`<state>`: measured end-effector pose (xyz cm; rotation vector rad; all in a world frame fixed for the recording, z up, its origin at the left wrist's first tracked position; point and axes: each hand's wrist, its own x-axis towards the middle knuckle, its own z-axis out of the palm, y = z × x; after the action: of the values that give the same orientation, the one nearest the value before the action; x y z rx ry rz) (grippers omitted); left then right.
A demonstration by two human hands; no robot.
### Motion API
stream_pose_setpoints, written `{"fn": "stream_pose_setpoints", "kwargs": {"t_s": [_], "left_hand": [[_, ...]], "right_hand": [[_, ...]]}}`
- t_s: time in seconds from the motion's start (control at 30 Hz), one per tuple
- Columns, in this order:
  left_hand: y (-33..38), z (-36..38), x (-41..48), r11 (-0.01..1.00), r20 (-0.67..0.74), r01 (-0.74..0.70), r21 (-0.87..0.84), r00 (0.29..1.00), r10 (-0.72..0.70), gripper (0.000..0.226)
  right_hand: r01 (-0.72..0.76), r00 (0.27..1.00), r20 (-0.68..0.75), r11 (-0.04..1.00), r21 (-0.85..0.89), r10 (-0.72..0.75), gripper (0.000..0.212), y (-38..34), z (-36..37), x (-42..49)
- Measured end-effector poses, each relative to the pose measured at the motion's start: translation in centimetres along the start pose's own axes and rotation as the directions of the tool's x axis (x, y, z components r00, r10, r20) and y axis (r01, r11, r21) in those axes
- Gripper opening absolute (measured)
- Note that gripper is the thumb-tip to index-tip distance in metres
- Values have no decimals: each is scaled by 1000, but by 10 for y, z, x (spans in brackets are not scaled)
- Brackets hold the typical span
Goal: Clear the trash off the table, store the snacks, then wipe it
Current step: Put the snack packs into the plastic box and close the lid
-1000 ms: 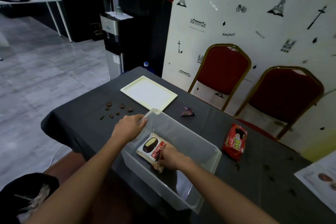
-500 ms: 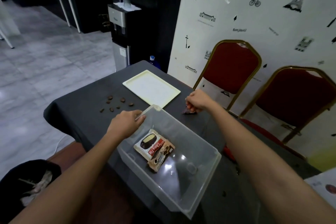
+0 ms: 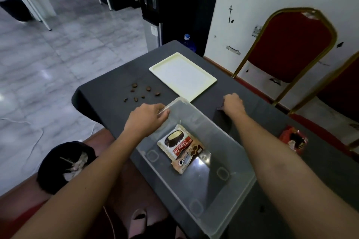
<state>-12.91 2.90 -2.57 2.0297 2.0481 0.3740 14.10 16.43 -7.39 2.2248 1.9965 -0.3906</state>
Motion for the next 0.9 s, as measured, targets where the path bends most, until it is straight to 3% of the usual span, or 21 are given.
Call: {"fn": "stream_pose_setpoints", "kwargs": {"t_s": [0.17,0.27,0.33,0.37,0.43,0.53,0.63,0.67,0.77,0.9], "left_hand": [[0,0,0,1000,7,-9,5,1000,9,38],[-1,1,0,999,-15,-33,-7,999,33,40],[-2,1,0,998,-11,-47,-30,999,47,41],[-2,2,0,998,-7,-55,-38,998,55,41],[-4,3,1,997,-3,-66,-39,998,66,41],[-4,3,2,996,-11,-82,-40,997,81,41],[-3,2,2,994,-9,-91,-59,996,91,40],[-3,2,1,994,-10,-91,-63,996,91,39],[-7,5,2,993,-10,-94,-70,996,93,39],[-9,9,7,993,-10,-106,-56,994,105,39]], "right_hand": [[-18,998,-65,996,93,24,32,-4,-41,-17],[124,991,-94,927,353,-96,23,-18,-109,-49],[192,979,-46,813,550,-201,10,-28,-146,-85],[218,965,0,798,562,-263,10,-32,-155,-105],[285,916,138,853,437,-376,11,-41,-154,-142],[333,872,314,925,184,-377,16,-53,-104,-182],[346,920,250,924,-160,-301,19,-60,-46,-196],[319,936,220,925,-205,-274,19,-60,-32,-199],[271,943,245,948,-170,-225,26,-56,-10,-204],[157,955,236,982,102,-177,18,-30,-42,-198]]}}
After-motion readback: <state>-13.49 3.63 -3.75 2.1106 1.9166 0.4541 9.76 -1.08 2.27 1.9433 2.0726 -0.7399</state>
